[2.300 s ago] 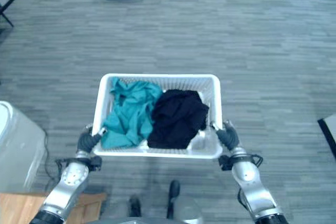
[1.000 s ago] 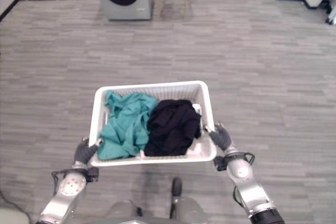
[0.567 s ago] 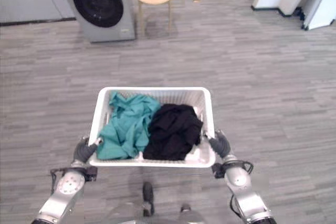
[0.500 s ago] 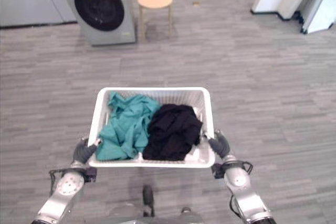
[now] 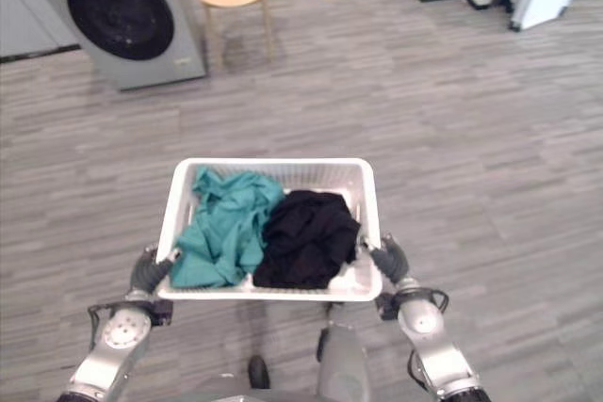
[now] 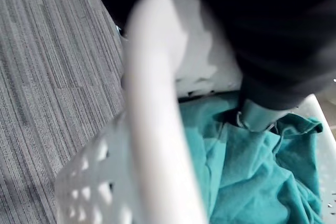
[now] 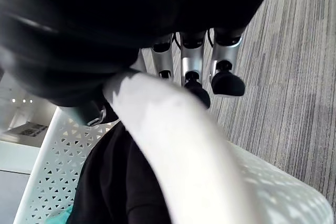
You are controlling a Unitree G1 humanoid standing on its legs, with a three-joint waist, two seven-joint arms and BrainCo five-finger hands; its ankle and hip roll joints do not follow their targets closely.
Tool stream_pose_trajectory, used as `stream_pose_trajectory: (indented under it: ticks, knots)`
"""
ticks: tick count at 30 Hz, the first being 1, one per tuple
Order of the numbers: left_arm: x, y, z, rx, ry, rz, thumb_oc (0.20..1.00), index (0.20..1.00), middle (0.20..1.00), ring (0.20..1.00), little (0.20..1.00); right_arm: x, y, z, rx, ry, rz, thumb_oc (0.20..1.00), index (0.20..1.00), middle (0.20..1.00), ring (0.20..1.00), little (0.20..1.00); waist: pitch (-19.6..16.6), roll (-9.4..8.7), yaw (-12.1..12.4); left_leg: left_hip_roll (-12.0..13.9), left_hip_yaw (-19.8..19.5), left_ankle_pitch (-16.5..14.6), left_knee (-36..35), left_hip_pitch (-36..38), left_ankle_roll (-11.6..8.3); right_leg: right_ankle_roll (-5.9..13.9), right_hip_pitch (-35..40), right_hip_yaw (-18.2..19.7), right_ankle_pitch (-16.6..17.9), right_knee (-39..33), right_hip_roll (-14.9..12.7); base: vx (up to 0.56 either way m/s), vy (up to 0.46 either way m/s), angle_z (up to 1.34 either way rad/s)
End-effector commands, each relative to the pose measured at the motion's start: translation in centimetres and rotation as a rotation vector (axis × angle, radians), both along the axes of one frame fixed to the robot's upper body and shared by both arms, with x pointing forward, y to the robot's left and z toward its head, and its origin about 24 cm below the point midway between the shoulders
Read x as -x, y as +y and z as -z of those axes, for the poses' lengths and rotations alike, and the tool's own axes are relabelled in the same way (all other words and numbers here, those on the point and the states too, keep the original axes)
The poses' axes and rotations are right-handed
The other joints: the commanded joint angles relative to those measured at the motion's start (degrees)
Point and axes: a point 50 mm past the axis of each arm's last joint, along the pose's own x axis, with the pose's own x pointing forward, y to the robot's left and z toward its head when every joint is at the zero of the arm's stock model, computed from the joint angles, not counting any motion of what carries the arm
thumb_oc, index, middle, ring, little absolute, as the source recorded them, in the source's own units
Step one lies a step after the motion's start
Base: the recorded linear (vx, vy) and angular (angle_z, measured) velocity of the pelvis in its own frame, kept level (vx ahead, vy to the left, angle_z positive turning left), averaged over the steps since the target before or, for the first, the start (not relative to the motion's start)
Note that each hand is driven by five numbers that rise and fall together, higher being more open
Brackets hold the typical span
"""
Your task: Grab the laundry basket,head to the washer,open it,put in the laundry and shut it.
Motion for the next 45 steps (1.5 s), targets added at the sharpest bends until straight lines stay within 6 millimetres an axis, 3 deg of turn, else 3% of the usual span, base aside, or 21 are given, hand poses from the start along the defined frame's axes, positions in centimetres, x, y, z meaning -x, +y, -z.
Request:
stream_pose_trajectory:
  ticks: [1, 4, 5, 7, 10, 11, 13, 17, 19, 21, 24, 26, 29, 32, 34, 36, 39, 40, 41, 43, 45]
  knots:
    - [-1.5, -1.2, -3.8, 0.087, -0.230, 0.063, 0.200, 0.200, 0.200, 0.200, 0.200, -3.1, 1.3, -6.3, -0.118, -0.335, -0.091, 0.200, 0.200, 0.200, 0.200, 0.200, -4.2, 1.82, -0.6, 4.6, -6.0, 0.5, 10.5, -0.1, -3.62, -0.35, 2.8, -1.0, -1.3, 7.1, 4.8, 0.64, -0.412, 1.22]
    - [-1.7, -1.3, -4.0, 0.106, -0.236, 0.067, 0.200, 0.200, 0.200, 0.200, 0.200, -3.1, 0.5, -6.7, -0.109, -0.349, -0.069, 0.200, 0.200, 0.200, 0.200, 0.200, -3.9, 1.15, -0.5, 7.5, -4.8, 8.2, 22.6, -5.4, -5.05, -2.96, 7.1, -2.3, -3.5, 5.7, 5.9, 0.35, -0.293, 0.27]
    - [-1.6, -1.4, -3.9, 0.111, -0.233, 0.069, 0.200, 0.200, 0.200, 0.200, 0.200, -3.0, 0.2, -6.6, -0.106, -0.344, -0.055, 0.200, 0.200, 0.200, 0.200, 0.200, -3.9, 0.59, -0.5, 8.8, -2.9, 8.6, 24.6, -6.3, -4.61, -3.79, 8.6, -2.6, -4.5, 5.1, 6.2, 0.44, -0.324, -0.09]
    - [-1.9, -1.6, -4.1, 0.117, -0.234, 0.079, 0.200, 0.200, 0.200, 0.200, 0.200, -2.9, -0.2, -6.4, -0.099, -0.330, -0.034, 0.200, 0.200, 0.200, 0.200, 0.200, -3.2, -0.67, 0.7, 7.2, -1.0, 4.4, 25.6, -11.8, -2.83, -4.35, 12.8, -2.9, -6.4, 3.4, 6.2, 0.44, -0.240, 0.10]
    - [-1.9, -1.7, -4.1, 0.110, -0.232, 0.086, 0.200, 0.200, 0.200, 0.200, 0.200, -2.8, -0.5, -6.2, -0.102, -0.325, -0.019, 0.200, 0.200, 0.200, 0.200, 0.200, -3.0, -1.44, 1.4, 5.1, 0.4, 1.4, 21.0, -15.5, -1.62, -3.53, 14.9, -3.3, -7.2, 2.0, 5.9, 0.25, -0.051, 0.01]
    - [-1.7, -1.6, -3.9, 0.105, -0.223, 0.087, 0.200, 0.200, 0.200, 0.200, 0.200, -2.7, -0.6, -6.0, -0.103, -0.317, -0.009, 0.200, 0.200, 0.200, 0.200, 0.200, -2.9, -0.97, 2.3, 4.6, 1.4, 4.2, 13.3, -18.2, -2.14, -3.02, 17.3, -3.9, -8.0, 0.7, 6.5, 0.44, -0.020, -0.09]
    - [-1.4, -1.3, -3.8, 0.098, -0.213, 0.080, 0.200, 0.200, 0.200, 0.200, 0.200, -2.6, -0.7, -5.6, -0.104, -0.304, 0.000, 0.200, 0.200, 0.200, 0.200, 0.200, -2.7, 0.12, 3.4, 5.0, 1.6, 10.3, 5.6, -20.5, -3.46, -2.88, 19.9, -4.0, -9.1, 0.2, 8.2, 0.42, 0.015, -0.11]
    - [-0.9, -1.0, -3.4, 0.094, -0.194, 0.058, 0.200, 0.200, 0.200, 0.200, 0.200, -2.6, -0.5, -5.2, -0.107, -0.290, 0.010, 0.200, 0.200, 0.200, 0.200, 0.200, -2.6, 0.21, 5.0, 6.2, 3.7, 13.3, -2.6, -24.1, -4.25, -2.75, 24.5, -3.3, -12.6, 0.9, 9.2, 0.43, 0.070, -0.23]
    - [-0.5, -0.8, -3.4, 0.091, -0.191, 0.057, 0.200, 0.200, 0.200, 0.200, 0.200, -2.5, -0.4, -5.1, -0.105, -0.288, 0.004, 0.200, 0.200, 0.200, 0.200, 0.200, -2.9, 0.04, 5.4, 7.0, 5.9, 14.3, -2.3, -24.1, -4.19, -2.47, 26.7, -2.7, -13.8, 1.4, 9.0, 0.40, 0.116, -0.26]
    - [-0.3, -0.5, -3.4, 0.081, -0.189, 0.053, 0.200, 0.200, 0.200, 0.200, 0.200, -2.6, 0.0, -5.0, -0.108, -0.282, -0.014, 0.200, 0.200, 0.200, 0.200, 0.200, -3.8, -0.25, 6.3, 6.9, 4.8, 15.5, -1.0, -23.3, -3.50, -2.05, 28.5, -1.4, -14.7, 1.5, 8.6, 0.50, 0.159, -0.21]
    - [-0.5, -0.3, -3.4, 0.077, -0.187, 0.059, 0.200, 0.200, 0.200, 0.200, 0.200, -2.7, 0.9, -4.9, -0.124, -0.282, -0.039, 0.200, 0.200, 0.200, 0.200, 0.200, -4.7, -2.30, 7.8, 5.5, 2.3, 13.6, 4.8, -24.4, -2.20, -0.89, 28.6, 0.3, -14.5, 5.5, 6.6, 0.50, 0.156, -0.33]
    - [-0.9, 0.1, -3.8, 0.048, -0.197, 0.066, 0.200, 0.200, 0.200, 0.200, 0.200, -2.9, 1.4, -5.3, -0.132, -0.303, -0.058, 0.200, 0.200, 0.200, 0.200, 0.200, -4.8, -3.67, 8.0, 4.3, 1.9, 10.5, 7.5, -23.9, -0.44, 0.42, 25.9, 1.8, -11.8, 13.3, 5.9, 0.27, 0.111, -0.10]
    - [-1.2, 0.3, -4.1, 0.027, -0.207, 0.069, 0.200, 0.200, 0.200, 0.200, 0.200, -3.1, 1.9, -5.5, -0.133, -0.312, -0.078, 0.200, 0.200, 0.200, 0.200, 0.200, -4.7, -4.07, 7.4, 3.6, 1.7, 8.2, 7.8, -22.2, 0.73, 0.85, 21.0, 3.0, -8.7, 17.8, 6.1, 0.25, 0.101, 0.29]
    - [-1.3, 0.7, -4.3, 0.015, -0.216, 0.055, 0.200, 0.200, 0.200, 0.200, 0.200, -3.4, 2.3, -5.8, -0.130, -0.318, -0.104, 0.200, 0.200, 0.200, 0.200, 0.200, -4.0, -2.54, 5.3, 3.2, 2.0, 5.7, 5.1, -15.9, 1.37, -0.13, 13.4, 0.2, -9.2, 17.0, 6.7, 0.31, 0.099, -0.12]
    - [-1.2, 0.8, -4.0, 0.023, -0.205, 0.039, 0.200, 0.200, 0.200, 0.200, 0.200, -3.5, 2.4, -5.6, -0.140, -0.307, -0.102, 0.200, 0.200, 0.200, 0.200, 0.200, -3.1, -1.57, 4.0, 3.3, 2.3, 2.9, 3.7, -10.9, 0.80, -0.12, 8.6, -4.3, -9.1, 12.1, 4.9, 0.38, -0.008, 0.05]
    - [-1.2, 1.0, -3.9, 0.028, -0.206, 0.020, 0.200, 0.200, 0.200, 0.200, 0.200, -3.6, 2.3, -5.6, -0.139, -0.303, -0.099, 0.200, 0.200, 0.200, 0.200, 0.200, -1.9, -1.04, 3.1, 3.5, 2.5, 2.1, 3.5, -8.1, 0.17, 0.32, 6.4, -7.2, -6.0, 5.9, 4.1, 0.42, -0.073, 0.21]
    - [-1.0, 1.1, -3.6, 0.036, -0.202, 0.005, 0.200, 0.200, 0.200, 0.200, 0.200, -3.3, 2.1, -5.3, -0.135, -0.288, -0.093, 0.200, 0.200, 0.200, 0.200, 0.200, -1.4, -0.58, 2.4, 3.9, 1.1, -0.2, 3.6, -4.5, -0.78, 1.71, 3.7, -7.4, -3.3, 2.0, 2.8, 0.45, -0.147, 0.21]
    - [-0.9, 1.1, -3.5, 0.043, -0.200, -0.006, 0.200, 0.200, 0.200, 0.200, 0.200, -3.3, 2.0, -5.2, -0.130, -0.290, -0.093, 0.200, 0.200, 0.200, 0.200, 0.200, -1.4, -0.46, 2.0, 4.1, 0.6, -1.1, 3.4, -2.9, -1.12, 2.19, 2.2, -6.3, -2.4, 2.1, 2.2, 0.69, -0.287, 0.65]
    - [-0.9, 0.8, -3.3, 0.051, -0.195, 0.005, 0.200, 0.200, 0.200, 0.200, 0.200, -2.8, 1.8, -5.1, -0.141, -0.281, -0.091, 0.200, 0.200, 0.200, 0.200, 0.200, -2.4, -1.19, 0.9, 4.3, -1.5, -4.4, 4.5, 0.6, -1.92, 2.21, 2.3, -2.9, -0.1, 3.9, 1.3, 0.84, -0.385, 0.83]
    - [-0.9, 0.3, -3.1, 0.072, -0.192, 0.010, 0.200, 0.200, 0.200, 0.200, 0.200, -2.7, 1.3, -5.0, -0.115, -0.277, -0.081, 0.200, 0.200, 0.200, 0.200, 0.200, -3.1, -0.10, 0.2, 7.1, -1.9, -3.1, 8.1, 1.0, -3.73, 0.89, 3.4, -3.4, -0.2, 5.6, 2.2, 0.60, -0.351, 1.00]
    - [-0.9, -0.2, -2.9, 0.112, -0.184, 0.010, 0.200, 0.200, 0.200, 0.200, 0.200, -2.8, 0.7, -5.2, -0.094, -0.282, -0.066, 0.200, 0.200, 0.200, 0.200, 0.200, -3.1, 0.70, 0.1, 9.6, -2.1, 1.2, 15.9, -2.2, -4.82, -0.63, 5.0, -4.7, -1.4, 5.7, 3.1, 0.31, -0.278, 0.72]
